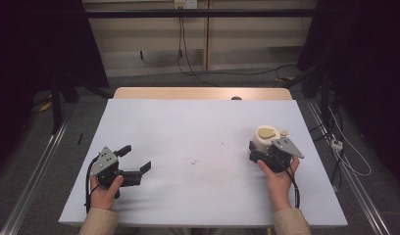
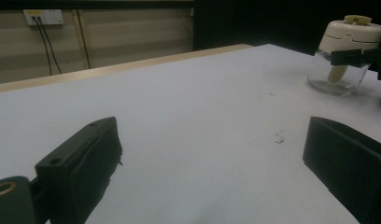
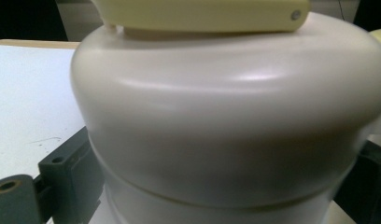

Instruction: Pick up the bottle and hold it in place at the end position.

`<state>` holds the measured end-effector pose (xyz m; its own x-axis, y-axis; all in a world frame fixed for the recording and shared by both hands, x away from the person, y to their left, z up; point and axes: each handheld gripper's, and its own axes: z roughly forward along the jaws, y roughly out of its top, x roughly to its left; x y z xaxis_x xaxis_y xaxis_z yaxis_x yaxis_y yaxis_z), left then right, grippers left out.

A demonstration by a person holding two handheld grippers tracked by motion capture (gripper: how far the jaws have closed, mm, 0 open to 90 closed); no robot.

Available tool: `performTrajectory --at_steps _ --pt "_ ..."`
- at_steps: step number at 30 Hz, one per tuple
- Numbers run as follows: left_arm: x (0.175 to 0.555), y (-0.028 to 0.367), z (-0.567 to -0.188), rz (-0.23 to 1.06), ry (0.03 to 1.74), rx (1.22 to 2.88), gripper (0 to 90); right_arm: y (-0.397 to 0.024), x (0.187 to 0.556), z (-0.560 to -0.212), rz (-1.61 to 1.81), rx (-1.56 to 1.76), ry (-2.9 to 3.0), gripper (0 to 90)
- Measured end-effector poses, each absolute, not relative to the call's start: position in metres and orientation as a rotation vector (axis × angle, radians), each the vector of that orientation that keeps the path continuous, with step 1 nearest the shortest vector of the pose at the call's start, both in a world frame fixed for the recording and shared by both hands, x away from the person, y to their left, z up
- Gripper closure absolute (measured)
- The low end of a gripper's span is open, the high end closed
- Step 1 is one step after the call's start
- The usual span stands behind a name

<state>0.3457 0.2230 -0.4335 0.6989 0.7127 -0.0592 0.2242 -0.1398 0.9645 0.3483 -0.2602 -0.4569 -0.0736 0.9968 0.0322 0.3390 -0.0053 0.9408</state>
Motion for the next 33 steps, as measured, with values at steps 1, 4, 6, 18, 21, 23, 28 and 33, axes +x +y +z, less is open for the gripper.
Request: performTrajectory --at_steps 1,4,6,18,21,23,28,33 --pt "0.346 0.223 -0.433 0.504 0.759 1.699 3.9 -0.26 0.348 -0.457 1.098 1.437 1.512 5.3" --pt "0.345 0.224 -0.433 0.505 0.761 1.694 3.9 -0.26 0.348 -0.457 1.1 1.433 1.512 5.4" --pt "0.344 0.224 -0.433 0.511 0.757 1.699 3.9 -0.261 0.348 -0.457 1.108 1.436 1.511 5.4" --pt "0.341 0.227 -0.432 0.518 0.754 1.698 3.9 -0.25 0.351 -0.448 1.191 1.354 1.55 5.5" --pt "0.341 0.228 -0.432 0.522 0.76 1.684 3.9 -0.246 0.352 -0.447 1.208 1.341 1.565 5.5" --pt "0.341 0.229 -0.431 0.524 0.761 1.68 3.8 -0.243 0.353 -0.446 1.209 1.333 1.576 5.5" --pt "0.341 0.23 -0.432 0.519 0.765 1.677 3.8 -0.236 0.356 -0.444 1.227 1.317 1.592 5.5" --pt "0.341 0.229 -0.432 0.522 0.758 1.678 3.8 -0.227 0.362 -0.444 1.246 1.306 1.607 5.5"
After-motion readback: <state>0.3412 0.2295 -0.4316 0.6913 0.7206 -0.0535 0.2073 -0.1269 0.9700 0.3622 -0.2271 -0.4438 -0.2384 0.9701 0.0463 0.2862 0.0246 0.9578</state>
